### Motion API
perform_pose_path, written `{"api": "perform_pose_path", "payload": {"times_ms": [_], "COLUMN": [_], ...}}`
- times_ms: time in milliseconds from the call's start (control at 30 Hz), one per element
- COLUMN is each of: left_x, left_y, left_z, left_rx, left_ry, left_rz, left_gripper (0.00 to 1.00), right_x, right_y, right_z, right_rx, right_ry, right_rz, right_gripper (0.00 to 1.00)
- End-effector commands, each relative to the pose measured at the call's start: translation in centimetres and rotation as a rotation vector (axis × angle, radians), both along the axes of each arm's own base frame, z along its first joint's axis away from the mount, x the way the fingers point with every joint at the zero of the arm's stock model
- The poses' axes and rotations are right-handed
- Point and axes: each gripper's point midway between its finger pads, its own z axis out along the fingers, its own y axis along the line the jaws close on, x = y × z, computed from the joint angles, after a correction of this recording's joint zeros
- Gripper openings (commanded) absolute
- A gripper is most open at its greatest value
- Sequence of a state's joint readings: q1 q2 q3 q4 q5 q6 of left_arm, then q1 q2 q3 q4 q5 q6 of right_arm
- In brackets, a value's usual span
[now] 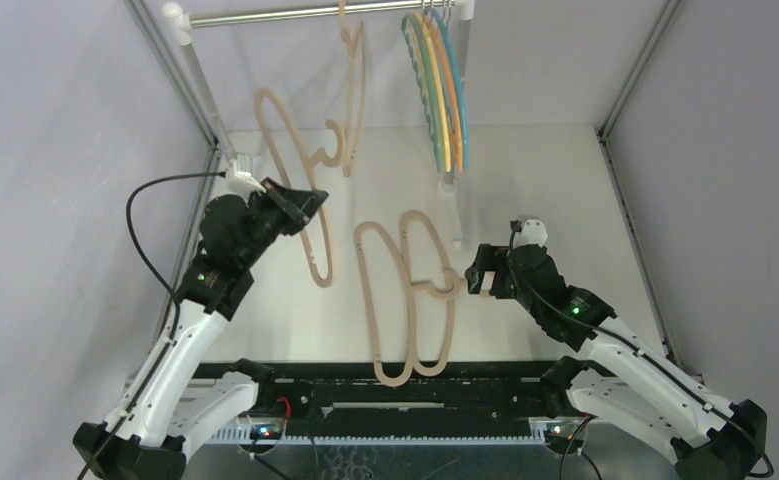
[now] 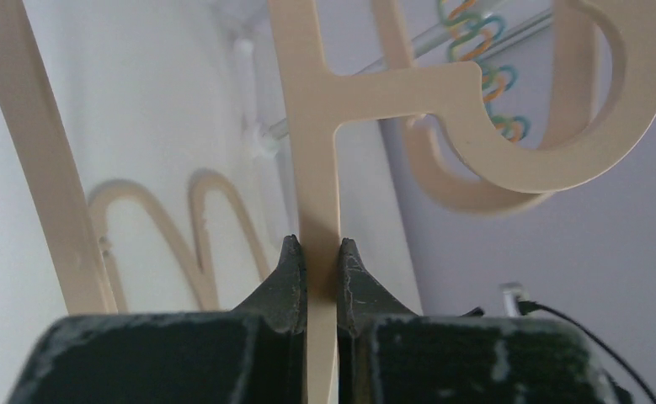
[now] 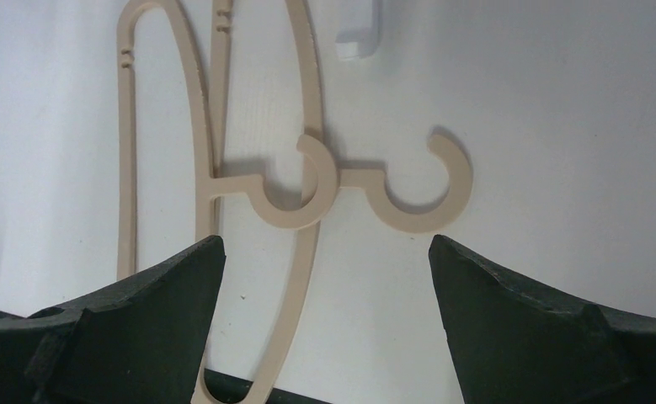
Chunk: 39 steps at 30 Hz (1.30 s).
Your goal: Organize the hangers
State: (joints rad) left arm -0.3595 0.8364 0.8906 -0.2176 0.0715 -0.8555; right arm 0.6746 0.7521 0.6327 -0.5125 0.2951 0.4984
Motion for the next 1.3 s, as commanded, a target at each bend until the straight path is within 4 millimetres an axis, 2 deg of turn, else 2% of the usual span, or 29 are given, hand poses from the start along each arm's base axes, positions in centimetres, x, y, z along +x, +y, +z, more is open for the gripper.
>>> {"api": "perform_pose_path", "payload": {"times_ms": [0,167,400,667,933,1267], "left_x": [0.6,1.9,5.5,10.3,12.5,16.3], "left_y": [-0.7,-0.4,-0.2,1.2,2.3,3.8], "left_z": [10.1,14.6,17.9,18.1,18.8,15.3], "left_rx": [-0.110,-0.144,-0.229,-0.302,-0.329,-0.224], "left_ry": [-0.276,-0.372,-0.421,-0.382,-0.369,-0.199], "left_rz": [-0.096,-0.119,-0.176,-0.188,-0.203,-0.075], "left_gripper": [0.00,0.00,0.00,0.00,0.00,0.01], "right_x": [1.0,1.6,2.4,3.2,3.4,3.5], "right_y": [0.8,0.8,1.0,1.2,1.4,1.3], "right_z": [2.2,2.5,3.0,4.1,3.8,3.7], "right_rx": [0.021,0.000,-0.011,-0.016,-0.017,-0.019], "right_ry": [-0.059,-0.054,-0.047,-0.060,-0.045,-0.043], "right_rz": [0.022,0.014,0.005,-0.003,-0.010,-0.014], "right_gripper": [1.00,1.00,1.00,1.00,1.00,1.00]}}
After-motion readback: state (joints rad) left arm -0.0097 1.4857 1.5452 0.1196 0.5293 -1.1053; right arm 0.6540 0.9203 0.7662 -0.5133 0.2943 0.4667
